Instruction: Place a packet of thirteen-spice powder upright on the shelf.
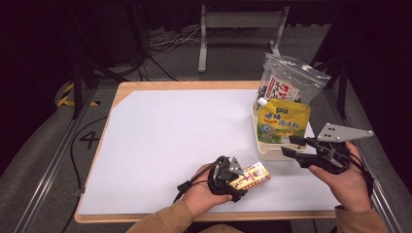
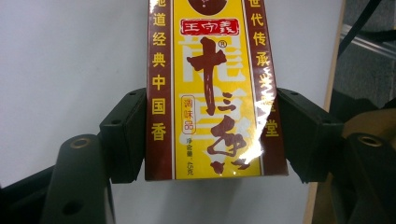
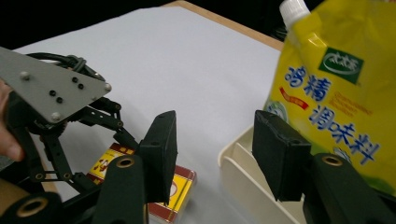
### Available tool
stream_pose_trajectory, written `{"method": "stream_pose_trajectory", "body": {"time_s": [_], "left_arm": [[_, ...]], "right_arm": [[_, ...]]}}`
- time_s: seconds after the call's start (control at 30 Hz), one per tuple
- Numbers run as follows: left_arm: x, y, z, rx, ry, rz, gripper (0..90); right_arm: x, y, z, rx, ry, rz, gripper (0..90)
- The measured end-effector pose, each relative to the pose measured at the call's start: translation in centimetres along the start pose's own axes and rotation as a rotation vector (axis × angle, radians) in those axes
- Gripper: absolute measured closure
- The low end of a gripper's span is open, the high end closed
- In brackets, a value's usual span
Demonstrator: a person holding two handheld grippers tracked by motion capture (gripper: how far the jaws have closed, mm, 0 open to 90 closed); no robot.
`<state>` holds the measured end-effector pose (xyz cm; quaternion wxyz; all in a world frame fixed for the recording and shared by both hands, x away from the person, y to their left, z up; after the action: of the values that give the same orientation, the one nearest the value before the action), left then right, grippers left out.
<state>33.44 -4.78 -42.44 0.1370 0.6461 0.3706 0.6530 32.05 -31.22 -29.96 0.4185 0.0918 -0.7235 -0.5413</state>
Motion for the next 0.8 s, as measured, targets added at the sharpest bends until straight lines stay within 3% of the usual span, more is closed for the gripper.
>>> {"method": "stream_pose_trajectory", "body": {"time_s": [0.27, 0.73, 0.8], "left_arm": [[1.9, 0.2, -0.1, -0.01, 0.048, -0.11, 32.2], [4.4, 0.0, -0.2, -0.027, 0.127, -0.314, 32.2], [4.4, 0.0, -0.2, -0.026, 0.135, -0.316, 32.2]], "right_arm": [[0.1, 1.8, 1.0, 0.018, 0.032, 0.025, 49.0], [0.5, 4.2, 1.1, 0.025, 0.034, 0.048, 47.5], [0.5, 4.5, 1.1, 0.016, 0.039, 0.056, 47.5]]}}
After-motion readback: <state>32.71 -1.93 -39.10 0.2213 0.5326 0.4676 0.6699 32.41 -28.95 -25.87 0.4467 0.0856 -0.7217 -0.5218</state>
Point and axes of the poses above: each handheld gripper's, and its own axes: x roughly backward along the jaws, y roughly out of its top, z roughly to its left, the point moved 1 cm from there along -x, roughly forward along the jaws, and after that the axes turned 2 degrees about -y, right-handed, at the moved point
